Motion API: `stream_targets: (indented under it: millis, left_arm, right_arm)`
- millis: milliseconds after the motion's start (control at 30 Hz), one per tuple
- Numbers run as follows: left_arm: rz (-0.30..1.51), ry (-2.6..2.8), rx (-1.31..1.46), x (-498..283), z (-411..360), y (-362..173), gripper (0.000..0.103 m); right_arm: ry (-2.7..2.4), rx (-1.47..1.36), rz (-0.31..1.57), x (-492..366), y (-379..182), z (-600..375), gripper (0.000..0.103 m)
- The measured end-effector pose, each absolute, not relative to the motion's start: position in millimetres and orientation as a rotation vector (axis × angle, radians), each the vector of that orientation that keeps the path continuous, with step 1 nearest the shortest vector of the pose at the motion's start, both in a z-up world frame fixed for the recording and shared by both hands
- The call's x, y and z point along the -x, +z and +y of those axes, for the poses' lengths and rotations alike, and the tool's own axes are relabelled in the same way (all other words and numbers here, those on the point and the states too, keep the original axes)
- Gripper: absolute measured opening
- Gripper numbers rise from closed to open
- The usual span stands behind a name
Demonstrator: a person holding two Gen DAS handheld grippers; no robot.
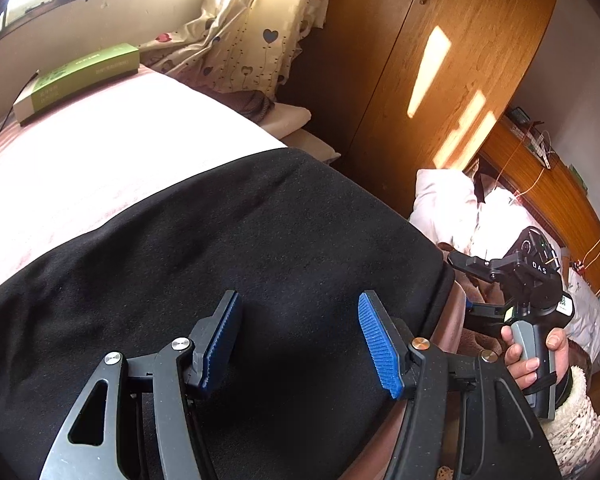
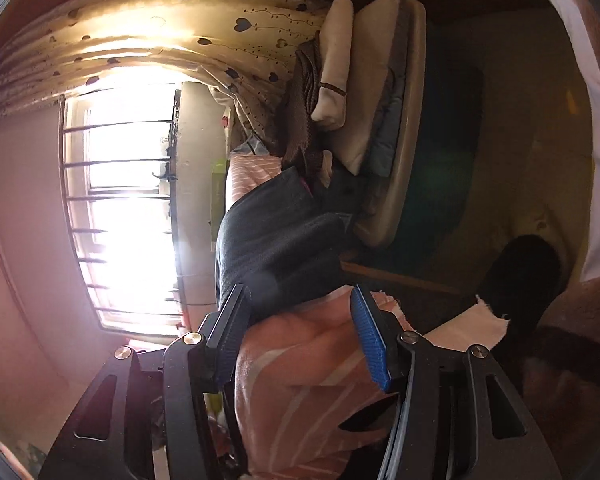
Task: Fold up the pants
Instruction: 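Roll the right gripper and grasp the edge of the pants leg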
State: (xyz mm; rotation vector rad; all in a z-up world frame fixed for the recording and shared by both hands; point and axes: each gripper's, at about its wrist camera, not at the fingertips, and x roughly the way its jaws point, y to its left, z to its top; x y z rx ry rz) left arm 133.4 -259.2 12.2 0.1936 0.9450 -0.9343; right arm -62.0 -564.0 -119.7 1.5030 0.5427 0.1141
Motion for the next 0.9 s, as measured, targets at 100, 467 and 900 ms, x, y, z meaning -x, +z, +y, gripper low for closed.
stream_targets:
  millis: [100,467,900]
  left_arm:
    - [0.944,-0.943,-0.197,-135,-265,12,0.085]
    - [0.949,-0.949,-0.208,-140,-276,13,0.085]
    - [0.948,-0.961,-0.209,-137,-278,13,0.085]
  right_arm:
    - [0.169,-1.542,0.518,49,-119,-563,0.056]
    - [0.138,-1.620,0.458,24,-121,-575,0.058]
    - [0.096,-1.614,0.413,39,-124,-579,0.058]
